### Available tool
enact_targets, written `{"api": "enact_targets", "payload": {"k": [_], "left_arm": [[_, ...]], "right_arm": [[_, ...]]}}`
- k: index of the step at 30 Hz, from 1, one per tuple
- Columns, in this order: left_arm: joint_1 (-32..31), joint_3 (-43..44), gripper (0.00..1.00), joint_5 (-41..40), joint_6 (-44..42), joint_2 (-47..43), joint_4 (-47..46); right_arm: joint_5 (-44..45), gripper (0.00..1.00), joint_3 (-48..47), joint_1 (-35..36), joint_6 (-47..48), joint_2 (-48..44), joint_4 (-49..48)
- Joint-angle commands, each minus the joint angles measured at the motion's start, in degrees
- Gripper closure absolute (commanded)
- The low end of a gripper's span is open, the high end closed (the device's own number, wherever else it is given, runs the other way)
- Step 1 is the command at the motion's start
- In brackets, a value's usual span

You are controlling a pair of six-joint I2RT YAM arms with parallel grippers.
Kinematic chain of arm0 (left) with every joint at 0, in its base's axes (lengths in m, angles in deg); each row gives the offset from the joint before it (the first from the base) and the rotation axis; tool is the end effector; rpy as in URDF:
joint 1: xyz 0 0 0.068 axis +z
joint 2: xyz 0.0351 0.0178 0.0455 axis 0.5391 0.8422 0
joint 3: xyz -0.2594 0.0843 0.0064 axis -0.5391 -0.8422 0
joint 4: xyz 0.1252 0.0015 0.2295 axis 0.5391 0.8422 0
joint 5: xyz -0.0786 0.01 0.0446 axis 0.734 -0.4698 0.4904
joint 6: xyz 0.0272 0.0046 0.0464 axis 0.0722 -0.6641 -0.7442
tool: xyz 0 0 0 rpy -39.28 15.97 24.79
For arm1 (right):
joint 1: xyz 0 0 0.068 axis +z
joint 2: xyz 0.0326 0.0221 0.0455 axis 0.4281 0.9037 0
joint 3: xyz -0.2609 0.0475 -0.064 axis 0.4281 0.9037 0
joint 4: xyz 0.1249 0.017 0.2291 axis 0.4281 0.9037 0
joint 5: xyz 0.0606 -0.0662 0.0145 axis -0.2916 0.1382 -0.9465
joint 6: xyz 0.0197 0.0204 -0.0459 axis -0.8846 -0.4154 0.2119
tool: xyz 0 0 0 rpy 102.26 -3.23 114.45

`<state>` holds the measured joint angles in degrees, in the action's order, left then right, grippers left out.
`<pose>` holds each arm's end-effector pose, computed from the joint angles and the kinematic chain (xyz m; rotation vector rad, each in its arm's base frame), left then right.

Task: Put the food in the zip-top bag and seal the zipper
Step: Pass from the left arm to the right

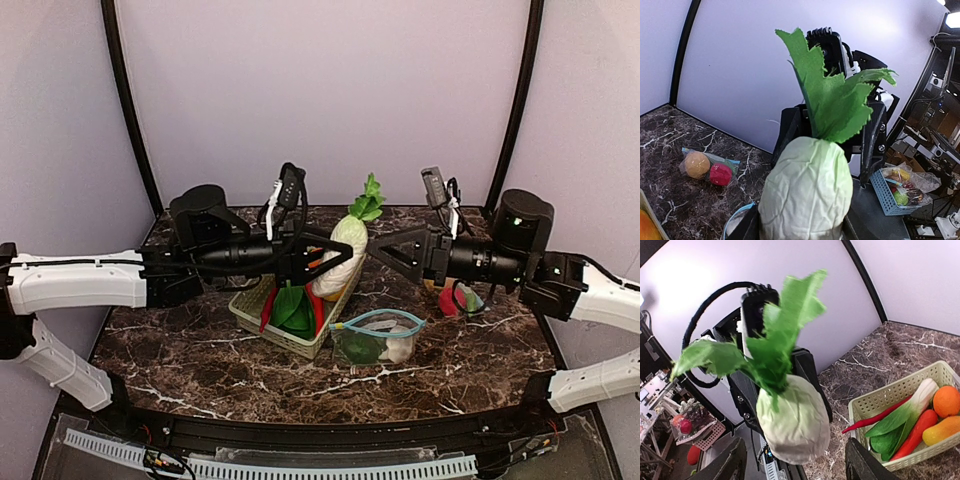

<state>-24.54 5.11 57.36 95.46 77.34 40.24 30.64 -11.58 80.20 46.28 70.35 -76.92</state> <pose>0.1625 -0.2808 0.3555 0.8535 1.4074 -1.4474 0.1243 0.1963 0.3604 -0.6135 1.6705 1.4052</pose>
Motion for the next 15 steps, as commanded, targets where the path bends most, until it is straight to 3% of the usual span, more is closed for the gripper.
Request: {"api": "enact_targets", "payload": {"k": [1,10,15], "left_arm": [[-1.3,2.19,0.67,3.89,2.34,1.24,-4.53],[-1.96,3.11,0.67,5.49,2.38,2.22,-3.57],[-2.12,3.43,0.67,6.03,2.67,2.99,-3.26]], "right_arm": [[-0.29,0.39,-1.55,2.48,1.3,1.08,-6.41],[-0.06,0.53,-2.32,2.79,1.49,2.75,-6.79],[-0.91,0.68,-3.11,2.8,1.87,3.76,-6.41]]}}
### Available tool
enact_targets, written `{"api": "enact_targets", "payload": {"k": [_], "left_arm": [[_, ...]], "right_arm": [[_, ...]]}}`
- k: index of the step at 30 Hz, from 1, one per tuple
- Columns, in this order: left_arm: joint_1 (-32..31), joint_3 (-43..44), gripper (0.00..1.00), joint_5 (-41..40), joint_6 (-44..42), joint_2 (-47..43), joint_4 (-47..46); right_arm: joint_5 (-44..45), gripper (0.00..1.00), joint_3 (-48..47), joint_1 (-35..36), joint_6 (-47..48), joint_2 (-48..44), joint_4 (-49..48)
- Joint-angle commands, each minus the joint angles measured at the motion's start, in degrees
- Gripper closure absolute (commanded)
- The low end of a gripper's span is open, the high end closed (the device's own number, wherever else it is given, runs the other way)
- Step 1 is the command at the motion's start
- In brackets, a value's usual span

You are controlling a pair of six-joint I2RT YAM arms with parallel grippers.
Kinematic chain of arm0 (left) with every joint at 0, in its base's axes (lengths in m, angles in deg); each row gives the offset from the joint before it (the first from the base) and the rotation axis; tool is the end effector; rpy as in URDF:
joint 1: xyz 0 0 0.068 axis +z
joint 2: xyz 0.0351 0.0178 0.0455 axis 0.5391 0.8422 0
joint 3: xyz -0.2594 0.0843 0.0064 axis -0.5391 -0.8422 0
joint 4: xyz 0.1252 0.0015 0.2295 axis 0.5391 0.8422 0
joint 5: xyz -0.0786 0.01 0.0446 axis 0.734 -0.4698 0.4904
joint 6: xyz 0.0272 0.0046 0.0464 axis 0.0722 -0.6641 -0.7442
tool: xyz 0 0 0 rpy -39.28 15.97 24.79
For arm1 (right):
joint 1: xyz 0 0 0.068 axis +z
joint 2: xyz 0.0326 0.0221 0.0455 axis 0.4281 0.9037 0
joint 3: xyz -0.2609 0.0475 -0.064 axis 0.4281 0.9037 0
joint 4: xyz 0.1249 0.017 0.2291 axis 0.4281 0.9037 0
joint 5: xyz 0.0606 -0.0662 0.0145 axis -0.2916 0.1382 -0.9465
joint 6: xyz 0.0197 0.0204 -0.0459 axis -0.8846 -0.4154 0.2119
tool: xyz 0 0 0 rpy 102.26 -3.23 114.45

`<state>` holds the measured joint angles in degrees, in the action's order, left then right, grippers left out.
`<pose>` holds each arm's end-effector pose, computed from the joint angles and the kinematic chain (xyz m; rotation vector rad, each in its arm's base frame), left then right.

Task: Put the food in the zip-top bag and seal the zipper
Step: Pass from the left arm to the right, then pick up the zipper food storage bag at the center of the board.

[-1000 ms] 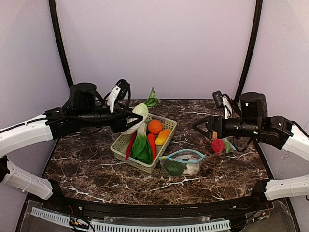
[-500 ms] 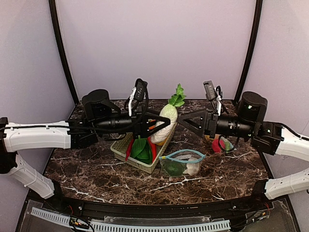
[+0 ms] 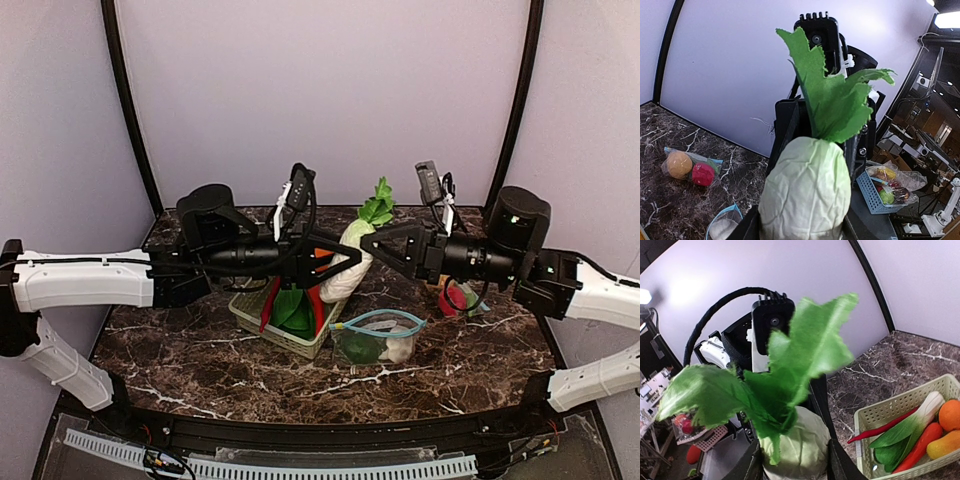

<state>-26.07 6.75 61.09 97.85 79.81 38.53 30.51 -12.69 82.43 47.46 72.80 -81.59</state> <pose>0.1581 -0.2942 0.3553 0.9085 1.3925 -1.5426 0.1220 0.2094 0.3669 -0.6581 1.5911 1.4380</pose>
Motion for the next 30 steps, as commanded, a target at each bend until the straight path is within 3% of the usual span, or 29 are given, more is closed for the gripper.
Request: {"api": "enact_targets", "payload": {"k": [1,3,5,6,8,12,18,23,30], "left_arm": [[-0.61,1.86,0.67,2.31,0.28,0.61,-1.43],[-0.55,1.8,0.64,1.86,-0.11,0.55,-0.54],[-0.54,1.34,0.51,0.98,-0.68,0.18,0.55],[-0.59,1.1,0.39,0.52,-1.18,-0.26,1.64],[-0.55,-0.05,0.23,-2.13,-2.58,-1.51,4.09],[-0.35,-3.5,0.08,-8.59,-6.53,-5.01,11.7],[0.29,-7.64,0.09,-12.64,-13.6,-7.0,24.11],[0.37,-6.29,0.33,-15.69,-19.86,-2.65,34.61],[0.4,-3.71,0.44,-12.84,-23.22,1.75,35.79]], "right_arm": [[-0.54,0.74,-2.05,0.62,0.76,1.26,-1.48],[0.46,0.81,-1.85,0.64,0.89,0.99,-0.8],[2.32,0.83,-1.6,0.66,1.25,0.27,0.34],[3.18,0.83,-1.61,0.65,1.61,-0.24,1.56],[6.07,0.84,-1.81,0.6,2.9,-1.49,4.81],[13.58,0.83,-1.68,0.57,7.55,-5.08,13.66],[19.74,0.83,-1.49,0.43,14.45,-7.89,23.36],[19.8,0.83,-0.97,0.26,18.1,-5.69,25.16],[15.13,0.84,-2.8,-0.37,22.34,-0.06,29.19]]}}
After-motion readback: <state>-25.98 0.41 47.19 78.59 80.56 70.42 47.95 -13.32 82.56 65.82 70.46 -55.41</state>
